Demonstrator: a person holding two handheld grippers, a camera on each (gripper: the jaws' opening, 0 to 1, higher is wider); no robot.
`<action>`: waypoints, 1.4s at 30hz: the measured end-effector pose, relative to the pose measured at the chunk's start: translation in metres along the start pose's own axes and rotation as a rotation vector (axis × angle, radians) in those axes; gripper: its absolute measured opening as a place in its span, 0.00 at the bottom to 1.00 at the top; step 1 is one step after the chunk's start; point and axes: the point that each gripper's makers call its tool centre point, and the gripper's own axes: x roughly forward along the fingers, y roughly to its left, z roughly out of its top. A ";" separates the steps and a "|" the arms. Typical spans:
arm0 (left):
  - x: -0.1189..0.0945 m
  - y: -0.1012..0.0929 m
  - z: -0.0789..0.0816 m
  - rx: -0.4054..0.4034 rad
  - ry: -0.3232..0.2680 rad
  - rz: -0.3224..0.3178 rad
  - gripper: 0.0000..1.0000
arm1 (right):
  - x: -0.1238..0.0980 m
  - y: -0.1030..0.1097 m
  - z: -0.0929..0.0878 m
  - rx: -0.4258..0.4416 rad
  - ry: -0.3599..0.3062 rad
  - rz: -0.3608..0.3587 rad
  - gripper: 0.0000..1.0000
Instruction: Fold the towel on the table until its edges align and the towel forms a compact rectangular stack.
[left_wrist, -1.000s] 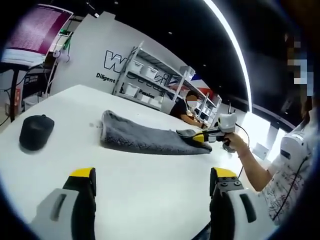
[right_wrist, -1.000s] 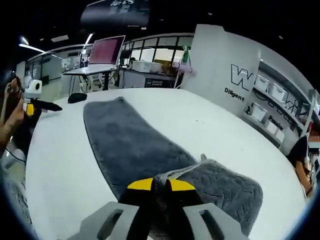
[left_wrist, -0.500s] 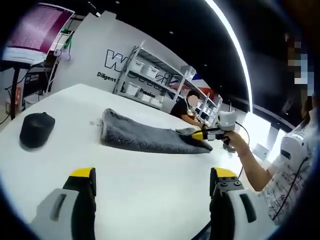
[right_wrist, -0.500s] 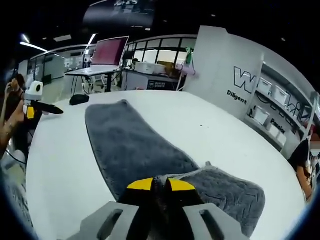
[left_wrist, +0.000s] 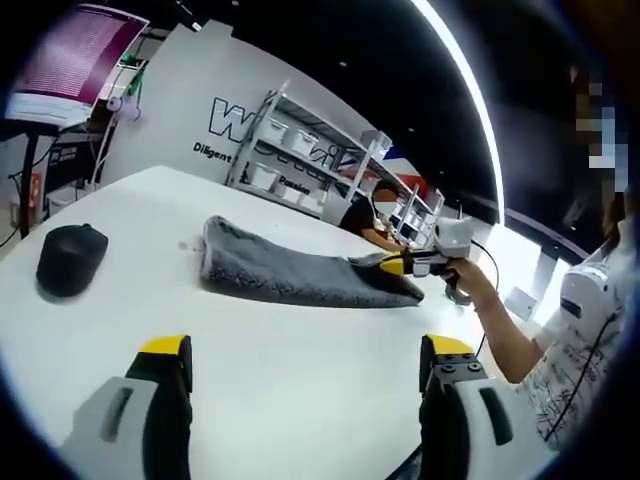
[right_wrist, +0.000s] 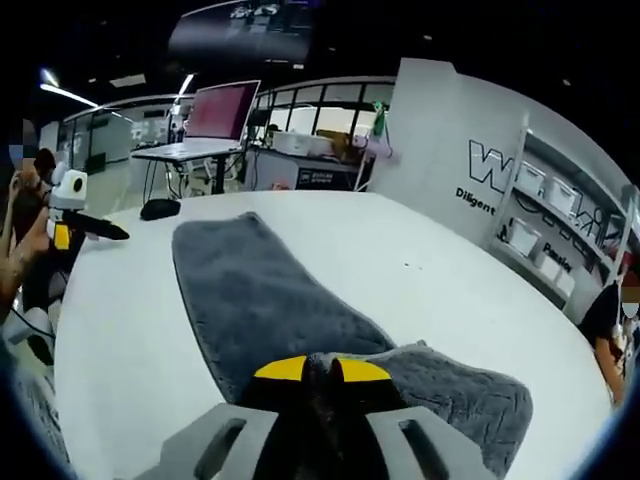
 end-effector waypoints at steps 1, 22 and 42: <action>0.000 0.000 0.000 0.000 0.000 0.001 0.99 | 0.000 0.000 0.002 -0.001 -0.003 0.000 0.10; -0.008 0.000 0.005 0.004 -0.003 0.002 0.99 | 0.021 0.028 0.043 -0.043 -0.052 0.072 0.10; -0.031 0.006 0.012 0.007 -0.037 0.040 0.98 | 0.044 0.054 0.054 -0.063 -0.042 0.127 0.10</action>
